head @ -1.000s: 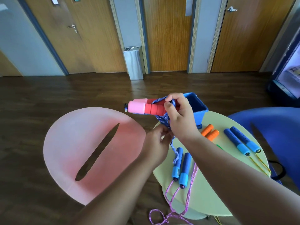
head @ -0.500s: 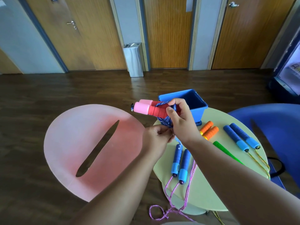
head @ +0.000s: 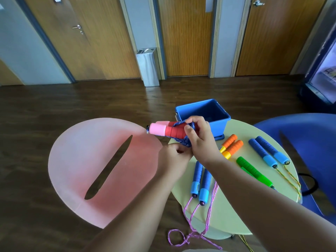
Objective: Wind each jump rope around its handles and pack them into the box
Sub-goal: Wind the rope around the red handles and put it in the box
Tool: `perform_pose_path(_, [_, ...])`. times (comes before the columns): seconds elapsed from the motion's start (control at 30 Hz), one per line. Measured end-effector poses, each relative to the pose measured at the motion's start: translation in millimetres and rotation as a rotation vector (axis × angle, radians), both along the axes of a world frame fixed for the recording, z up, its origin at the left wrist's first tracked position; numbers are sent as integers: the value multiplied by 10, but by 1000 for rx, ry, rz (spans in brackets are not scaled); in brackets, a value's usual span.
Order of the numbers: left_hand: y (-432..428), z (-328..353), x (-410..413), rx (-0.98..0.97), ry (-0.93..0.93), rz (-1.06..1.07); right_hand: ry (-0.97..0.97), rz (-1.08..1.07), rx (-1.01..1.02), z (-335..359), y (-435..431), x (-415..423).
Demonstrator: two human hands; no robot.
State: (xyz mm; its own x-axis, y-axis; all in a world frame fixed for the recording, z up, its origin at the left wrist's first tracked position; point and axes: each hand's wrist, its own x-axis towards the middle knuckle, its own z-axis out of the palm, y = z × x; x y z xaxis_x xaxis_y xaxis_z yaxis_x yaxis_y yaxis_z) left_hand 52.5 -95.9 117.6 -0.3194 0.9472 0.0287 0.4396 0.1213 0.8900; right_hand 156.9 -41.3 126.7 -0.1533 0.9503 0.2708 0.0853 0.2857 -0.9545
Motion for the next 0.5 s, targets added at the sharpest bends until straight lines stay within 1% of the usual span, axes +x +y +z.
perform_pose_path(0.07, [-5,-6,-38,-110,-108,35,-13,-11,4,-71,-15,27])
perform_pose_path(0.1, [-22,-3,-98,-165,-250,68,-13,-12,6,-107,-14,46])
perform_pose_path(0.17, [-76,30,-217,-236,-733,60,-21,-13,0,-142,-10,81])
perform_pose_path(0.2, [-99,61,-258,-216,-933,64,-19,-11,0,-144,-14,88])
perform_pose_path(0.23, [-108,96,-283,-160,-1041,71,-17,-9,6,-140,-21,85])
perform_pose_path(0.27, [-111,139,-276,-85,-1087,92,-14,-4,12,-130,-37,75])
perform_pose_path(0.33, [-59,203,-211,62,-1143,221,-15,12,30,-114,-81,37])
perform_pose_path(0.4, [4,256,-142,152,-1194,350,-15,34,49,-99,-131,2])
perform_pose_path(0.43, [29,262,-133,198,-1184,397,-12,43,54,-87,-150,-10])
perform_pose_path(0.5, [46,264,-150,266,-1104,429,-13,59,58,-65,-161,-14])
